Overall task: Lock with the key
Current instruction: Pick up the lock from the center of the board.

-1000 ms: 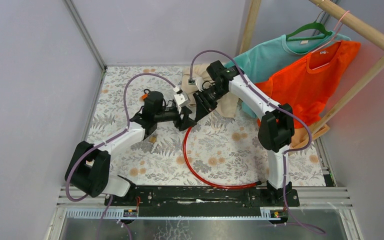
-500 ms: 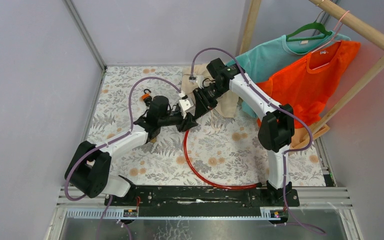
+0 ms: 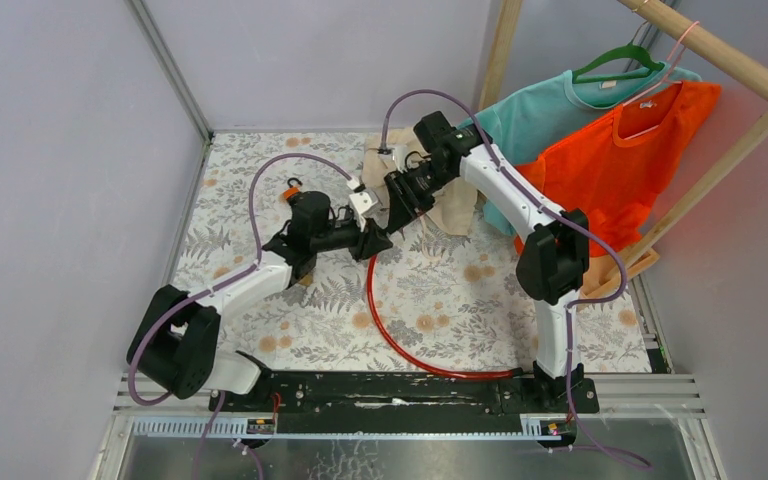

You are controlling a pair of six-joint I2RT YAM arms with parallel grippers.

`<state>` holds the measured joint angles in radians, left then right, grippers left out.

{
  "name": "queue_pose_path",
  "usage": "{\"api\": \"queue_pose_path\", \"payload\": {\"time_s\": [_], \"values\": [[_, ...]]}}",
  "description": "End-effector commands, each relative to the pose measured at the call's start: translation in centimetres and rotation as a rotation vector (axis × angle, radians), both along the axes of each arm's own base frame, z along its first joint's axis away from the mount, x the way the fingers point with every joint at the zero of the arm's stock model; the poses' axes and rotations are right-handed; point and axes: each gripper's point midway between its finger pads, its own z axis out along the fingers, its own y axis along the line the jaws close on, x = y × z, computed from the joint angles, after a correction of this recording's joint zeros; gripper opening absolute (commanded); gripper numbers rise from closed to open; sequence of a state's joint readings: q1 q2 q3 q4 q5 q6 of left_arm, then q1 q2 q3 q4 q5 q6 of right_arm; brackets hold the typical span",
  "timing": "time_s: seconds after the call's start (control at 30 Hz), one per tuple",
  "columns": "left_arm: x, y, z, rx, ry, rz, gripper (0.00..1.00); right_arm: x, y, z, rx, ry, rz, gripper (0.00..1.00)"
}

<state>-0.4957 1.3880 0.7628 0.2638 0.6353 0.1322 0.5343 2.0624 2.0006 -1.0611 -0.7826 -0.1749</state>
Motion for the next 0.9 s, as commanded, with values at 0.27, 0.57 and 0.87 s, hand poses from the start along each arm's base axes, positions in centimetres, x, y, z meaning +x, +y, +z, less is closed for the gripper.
{"api": "queue_pose_path", "payload": {"time_s": [0.27, 0.57, 0.87], "values": [[3.8, 3.9, 1.9, -0.264, 0.214, 0.211, 0.00, 4.0, -4.0, 3.0, 0.014, -0.199, -0.114, 0.71], [9.1, 11.1, 3.2, -0.298, 0.193, 0.574, 0.00, 3.1, -6.3, 1.8, -0.067, -0.271, -0.098, 0.74], [11.9, 17.0, 3.6, -0.319, 0.204, 0.847, 0.00, 1.1, -8.0, -1.8, -0.167, -0.286, -0.037, 0.77]]}}
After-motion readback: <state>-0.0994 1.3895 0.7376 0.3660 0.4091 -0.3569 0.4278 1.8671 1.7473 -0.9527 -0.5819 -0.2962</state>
